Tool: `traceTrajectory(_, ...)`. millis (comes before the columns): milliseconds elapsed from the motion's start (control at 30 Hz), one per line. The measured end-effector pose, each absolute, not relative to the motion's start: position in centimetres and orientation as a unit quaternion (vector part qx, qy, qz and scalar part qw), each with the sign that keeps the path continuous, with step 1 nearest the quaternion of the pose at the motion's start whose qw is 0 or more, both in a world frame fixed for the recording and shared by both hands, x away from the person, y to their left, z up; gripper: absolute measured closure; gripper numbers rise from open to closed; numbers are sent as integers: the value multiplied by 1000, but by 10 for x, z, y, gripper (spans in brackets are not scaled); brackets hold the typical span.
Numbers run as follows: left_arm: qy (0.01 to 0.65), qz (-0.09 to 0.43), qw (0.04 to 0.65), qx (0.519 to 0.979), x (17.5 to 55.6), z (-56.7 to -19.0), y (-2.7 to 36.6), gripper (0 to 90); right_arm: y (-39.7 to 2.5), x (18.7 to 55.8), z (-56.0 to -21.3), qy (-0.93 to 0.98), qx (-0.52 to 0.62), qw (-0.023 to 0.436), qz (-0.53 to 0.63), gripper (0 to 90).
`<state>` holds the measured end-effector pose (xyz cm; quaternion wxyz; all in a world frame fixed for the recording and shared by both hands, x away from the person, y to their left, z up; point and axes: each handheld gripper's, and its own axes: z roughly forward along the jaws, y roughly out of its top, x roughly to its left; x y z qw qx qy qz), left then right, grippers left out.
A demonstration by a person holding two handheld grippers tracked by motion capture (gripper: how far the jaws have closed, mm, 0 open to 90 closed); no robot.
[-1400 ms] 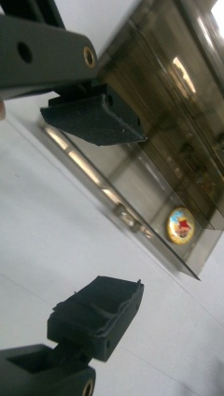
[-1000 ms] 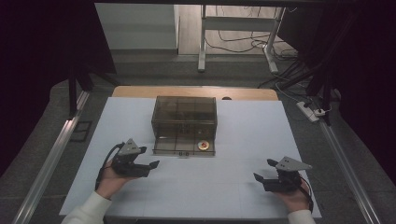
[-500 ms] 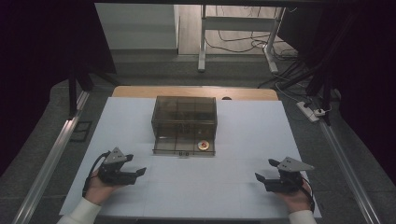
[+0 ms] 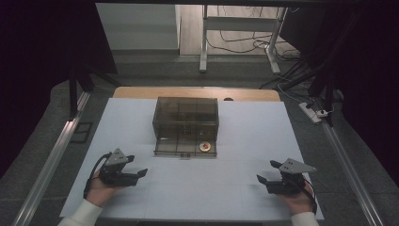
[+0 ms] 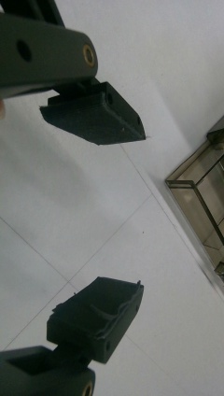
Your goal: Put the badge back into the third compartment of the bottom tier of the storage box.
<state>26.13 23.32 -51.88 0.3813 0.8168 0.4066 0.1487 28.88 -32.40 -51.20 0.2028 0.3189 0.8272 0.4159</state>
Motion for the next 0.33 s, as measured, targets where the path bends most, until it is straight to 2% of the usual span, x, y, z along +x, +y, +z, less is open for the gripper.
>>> traceTrajectory(333,407,151,382,816,263,-518,233,232,-324,288,-512,827,318,202,418,202)
